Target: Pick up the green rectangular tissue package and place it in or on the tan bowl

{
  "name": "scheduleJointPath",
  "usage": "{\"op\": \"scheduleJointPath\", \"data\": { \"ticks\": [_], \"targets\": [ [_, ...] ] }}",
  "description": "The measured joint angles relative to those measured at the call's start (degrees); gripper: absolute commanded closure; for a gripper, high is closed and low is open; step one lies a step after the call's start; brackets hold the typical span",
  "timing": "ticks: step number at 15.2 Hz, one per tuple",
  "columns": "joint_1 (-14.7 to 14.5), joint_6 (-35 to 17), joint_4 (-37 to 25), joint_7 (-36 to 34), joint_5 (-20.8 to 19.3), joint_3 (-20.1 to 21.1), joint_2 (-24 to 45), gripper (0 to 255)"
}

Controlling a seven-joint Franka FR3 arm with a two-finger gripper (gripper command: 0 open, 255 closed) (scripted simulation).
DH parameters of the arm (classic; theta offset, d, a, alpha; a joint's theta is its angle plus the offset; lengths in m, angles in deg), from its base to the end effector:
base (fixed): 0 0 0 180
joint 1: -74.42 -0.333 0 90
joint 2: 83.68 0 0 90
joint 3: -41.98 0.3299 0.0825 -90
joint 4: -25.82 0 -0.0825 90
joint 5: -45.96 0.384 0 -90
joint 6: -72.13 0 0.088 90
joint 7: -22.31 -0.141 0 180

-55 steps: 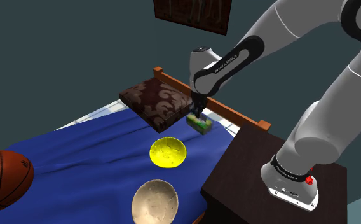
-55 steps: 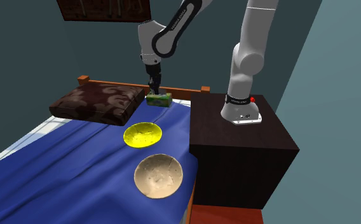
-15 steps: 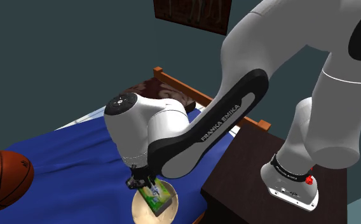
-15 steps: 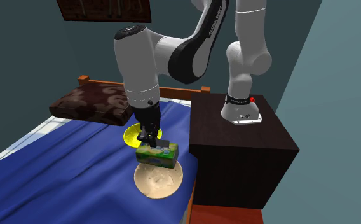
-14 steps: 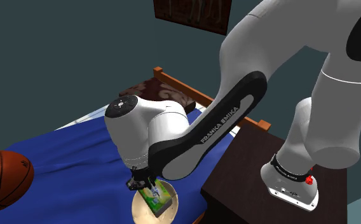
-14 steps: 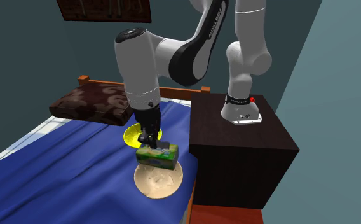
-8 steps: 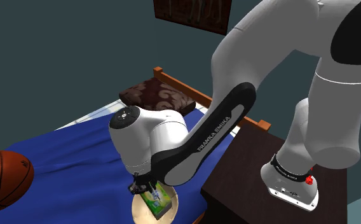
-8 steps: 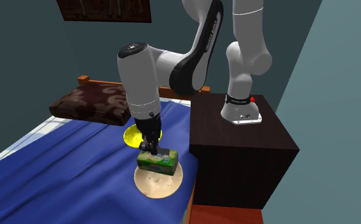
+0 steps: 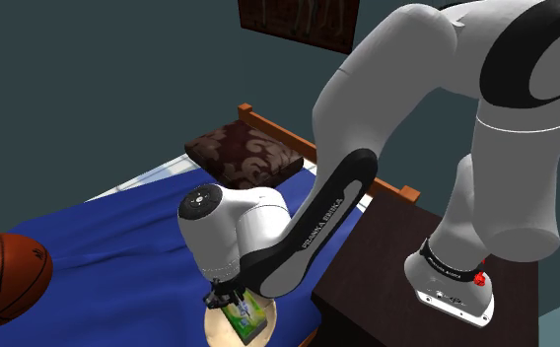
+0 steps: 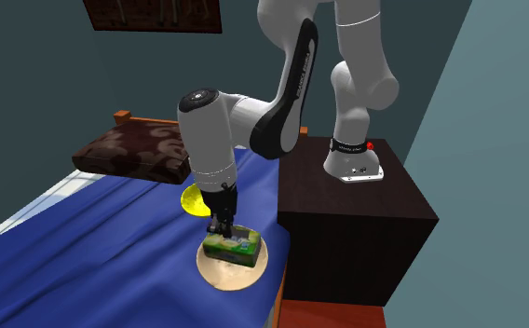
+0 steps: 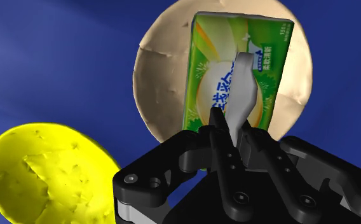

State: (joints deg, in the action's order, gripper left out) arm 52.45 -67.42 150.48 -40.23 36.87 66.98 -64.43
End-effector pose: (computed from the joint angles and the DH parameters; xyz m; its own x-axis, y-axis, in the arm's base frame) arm 0.3830 0.4090 0.2254 0.9846 -0.1666 -0.0533 -0.1662 -0.9860 0.0120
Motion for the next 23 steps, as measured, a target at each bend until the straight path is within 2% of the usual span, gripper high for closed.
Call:
{"op": "scheduleJointPath", "data": {
  "ticks": [6, 7, 13, 18, 23],
  "targets": [
    [-0.2, -0.4, -0.1, -0.2, -0.3, -0.1, 0.5, 255],
    [-0.2, -0.4, -0.1, -0.2, -0.3, -0.2, 0.5, 0],
    [-0.2, -0.4, -0.1, -0.2, -0.3, -0.1, 0.4, 0],
    [1.1, 5.2, -1.3, 1.9, 2.9, 1.5, -4.4, 0],
    [1.3, 5.9, -1.5, 2.2, 3.3, 1.6, -5.0, 0]
  ]
}}
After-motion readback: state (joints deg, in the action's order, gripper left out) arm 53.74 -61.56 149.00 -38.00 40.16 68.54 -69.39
